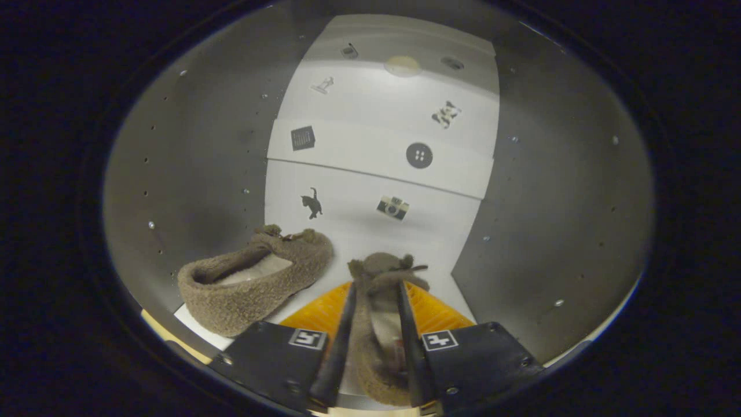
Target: Open the shoe cabinet door, grab the shoes and put them into the shoe cabinet, then close the shoe cabinet door.
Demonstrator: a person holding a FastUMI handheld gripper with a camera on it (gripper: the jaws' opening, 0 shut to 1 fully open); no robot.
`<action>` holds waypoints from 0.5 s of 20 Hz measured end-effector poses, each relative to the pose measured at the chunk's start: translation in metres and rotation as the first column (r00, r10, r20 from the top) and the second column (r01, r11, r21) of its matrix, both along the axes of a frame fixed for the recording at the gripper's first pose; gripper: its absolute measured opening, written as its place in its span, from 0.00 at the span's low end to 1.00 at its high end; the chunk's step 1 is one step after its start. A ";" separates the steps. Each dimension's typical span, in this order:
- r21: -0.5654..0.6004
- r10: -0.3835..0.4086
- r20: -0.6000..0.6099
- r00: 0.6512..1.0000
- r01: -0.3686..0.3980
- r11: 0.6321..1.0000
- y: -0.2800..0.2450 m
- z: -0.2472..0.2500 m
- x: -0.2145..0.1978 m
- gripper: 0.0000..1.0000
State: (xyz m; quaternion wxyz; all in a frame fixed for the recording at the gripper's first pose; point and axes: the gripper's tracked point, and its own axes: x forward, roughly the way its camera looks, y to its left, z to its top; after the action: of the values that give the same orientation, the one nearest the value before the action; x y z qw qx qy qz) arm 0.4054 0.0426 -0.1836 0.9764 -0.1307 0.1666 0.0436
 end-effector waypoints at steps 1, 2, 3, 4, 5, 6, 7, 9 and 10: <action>-0.010 0.010 0.022 1.000 -0.010 1.000 0.004 0.007 -0.007 0.60; -0.019 0.021 0.037 0.999 -0.020 1.000 0.007 0.013 -0.017 0.74; -0.027 0.030 0.055 0.998 -0.028 0.999 0.011 0.018 -0.026 0.88; -0.030 0.041 0.073 0.996 -0.039 0.999 0.016 0.023 -0.038 0.94; -0.034 0.052 0.088 0.995 -0.050 0.998 0.021 0.028 -0.051 0.97; -0.031 0.059 0.109 0.992 -0.056 0.998 0.025 0.034 -0.065 0.97; -0.021 0.055 0.123 0.991 -0.053 0.998 0.027 0.039 -0.079 0.98; 0.019 0.036 0.123 0.992 -0.039 0.999 0.029 0.051 -0.118 0.99; 0.063 0.041 0.135 0.990 -0.050 0.997 0.033 0.062 -0.139 0.99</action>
State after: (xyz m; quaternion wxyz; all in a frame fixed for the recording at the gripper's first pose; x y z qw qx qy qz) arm 0.2659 0.0759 -0.1217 0.9879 -0.1046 0.0961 0.0623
